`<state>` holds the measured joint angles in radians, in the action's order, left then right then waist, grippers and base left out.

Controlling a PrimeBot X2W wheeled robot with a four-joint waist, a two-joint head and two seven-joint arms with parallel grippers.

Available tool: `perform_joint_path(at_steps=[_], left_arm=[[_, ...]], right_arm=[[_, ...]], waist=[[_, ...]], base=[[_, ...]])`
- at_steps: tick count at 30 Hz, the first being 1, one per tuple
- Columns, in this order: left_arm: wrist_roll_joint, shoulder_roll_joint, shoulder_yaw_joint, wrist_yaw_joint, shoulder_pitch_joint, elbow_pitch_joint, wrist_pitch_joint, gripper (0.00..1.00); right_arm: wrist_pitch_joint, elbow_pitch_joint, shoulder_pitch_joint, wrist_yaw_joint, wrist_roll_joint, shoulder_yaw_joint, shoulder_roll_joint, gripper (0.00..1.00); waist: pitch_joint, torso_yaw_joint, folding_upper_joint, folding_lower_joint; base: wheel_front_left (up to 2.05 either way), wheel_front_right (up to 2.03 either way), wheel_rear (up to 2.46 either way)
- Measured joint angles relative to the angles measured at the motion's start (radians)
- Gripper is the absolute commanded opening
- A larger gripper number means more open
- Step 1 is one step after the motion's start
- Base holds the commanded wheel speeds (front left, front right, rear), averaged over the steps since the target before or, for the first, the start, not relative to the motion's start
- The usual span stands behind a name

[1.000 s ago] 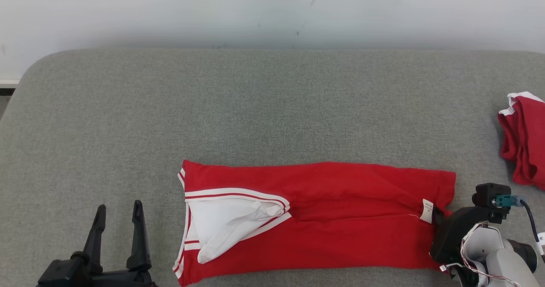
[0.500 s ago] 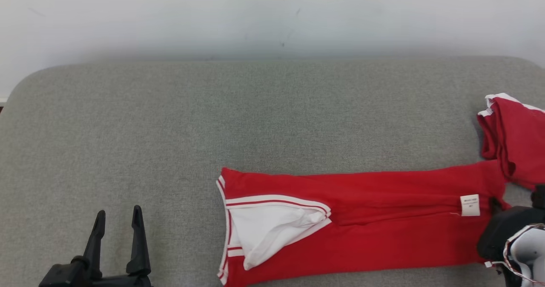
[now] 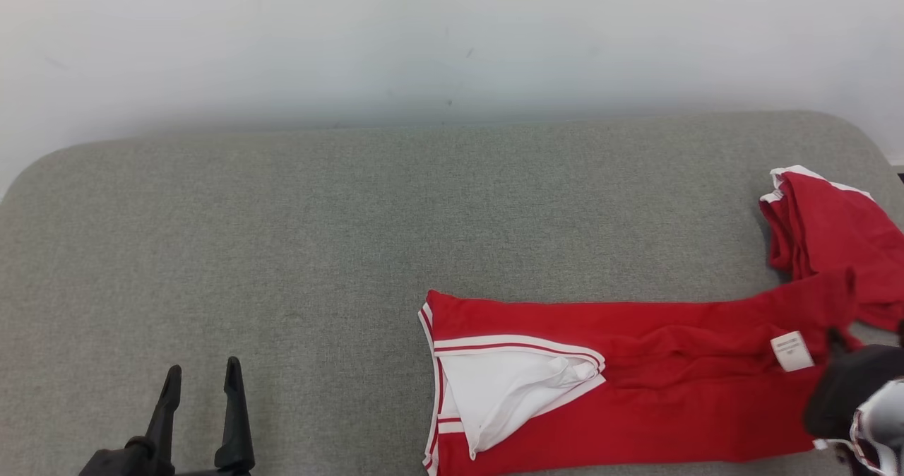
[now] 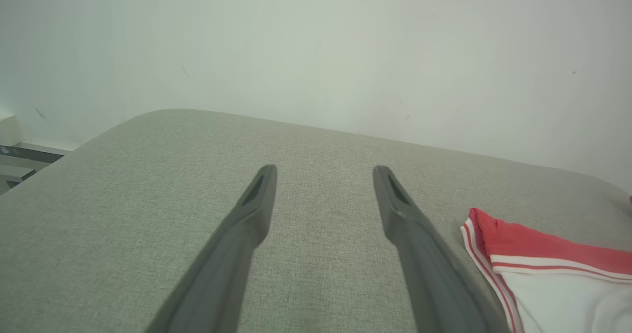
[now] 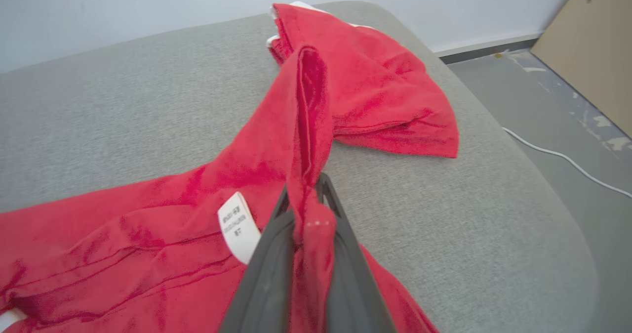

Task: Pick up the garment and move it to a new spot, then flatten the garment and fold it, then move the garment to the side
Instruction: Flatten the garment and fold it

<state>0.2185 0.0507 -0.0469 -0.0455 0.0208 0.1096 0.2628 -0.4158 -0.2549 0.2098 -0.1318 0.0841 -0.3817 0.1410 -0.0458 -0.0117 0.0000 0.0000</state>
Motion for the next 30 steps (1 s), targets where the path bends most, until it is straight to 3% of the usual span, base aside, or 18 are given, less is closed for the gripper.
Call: perform_joint_path(at_steps=[5,16,30], left_arm=[[-0.001,0.0,-0.01,-0.004,-0.002,0.0,0.0,1.0],[-0.006,0.0,-0.005,-0.013,-0.006,0.004,0.0,1.0],[-0.005,0.0,0.022,-0.015,-0.015,0.021,0.0,1.0]], right_arm=[[-0.042,0.033,-0.004,0.0,0.088,0.147,-0.035,0.0],[-0.059,0.014,0.037,0.0,0.227,0.582,-0.078,0.0],[0.055,-0.23,0.169,0.0,0.385,0.827,-0.09,0.0]], waist=[[0.004,0.008,0.0,0.0],[0.006,-0.009,0.0,0.0],[-0.001,-0.054,0.0,0.0]], base=[[0.0,0.0,0.0],[0.0,0.0,0.0],[0.0,0.0,0.0]])
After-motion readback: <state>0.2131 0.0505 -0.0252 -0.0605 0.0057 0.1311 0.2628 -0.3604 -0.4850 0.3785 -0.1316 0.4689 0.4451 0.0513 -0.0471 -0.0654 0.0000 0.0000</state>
